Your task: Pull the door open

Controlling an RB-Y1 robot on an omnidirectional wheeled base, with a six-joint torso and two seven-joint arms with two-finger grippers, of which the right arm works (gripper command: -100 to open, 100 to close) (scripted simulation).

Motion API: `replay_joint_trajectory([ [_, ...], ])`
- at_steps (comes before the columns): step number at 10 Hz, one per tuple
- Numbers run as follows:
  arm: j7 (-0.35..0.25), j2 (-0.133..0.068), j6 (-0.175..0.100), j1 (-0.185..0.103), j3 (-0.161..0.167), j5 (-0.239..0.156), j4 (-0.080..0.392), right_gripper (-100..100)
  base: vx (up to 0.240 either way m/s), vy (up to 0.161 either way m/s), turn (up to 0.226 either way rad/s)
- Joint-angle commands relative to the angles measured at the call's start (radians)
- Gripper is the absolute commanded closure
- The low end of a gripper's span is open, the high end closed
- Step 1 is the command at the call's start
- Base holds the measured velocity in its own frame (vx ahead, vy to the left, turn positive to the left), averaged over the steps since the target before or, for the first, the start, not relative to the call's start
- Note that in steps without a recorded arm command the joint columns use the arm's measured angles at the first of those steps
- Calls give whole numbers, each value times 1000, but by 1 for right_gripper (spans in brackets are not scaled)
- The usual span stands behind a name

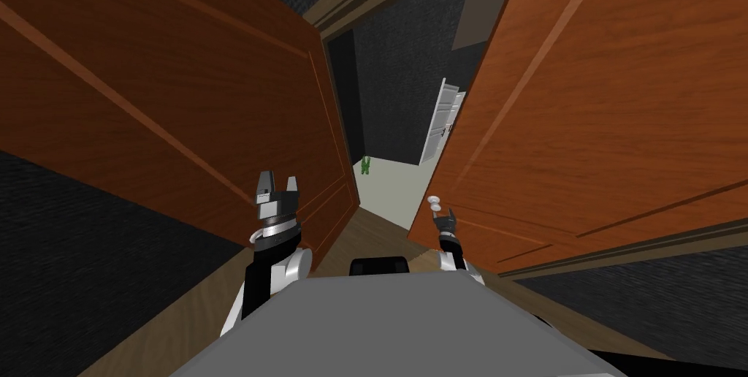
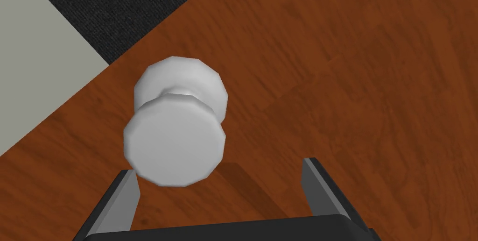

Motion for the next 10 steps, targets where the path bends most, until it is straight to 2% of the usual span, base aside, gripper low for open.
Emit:
replay_joint_trajectory([
  [1,-50,9,5,-15,8,-23,9,-100,-83,-11,40],
  [2,-66,9,5,-15,8,-23,9,-100,-61,-8,12],
  [6,-181,28,21,-43,24,-69,20,-100,-65,-5,24],
  [7,-187,28,21,-43,24,-69,20,-100,-43,-2,16],
  [9,-252,40,31,-62,35,-99,26,-100,-58,0,32],
  [10,-268,40,31,-62,35,-99,26,-100,-64,-9,14],
])
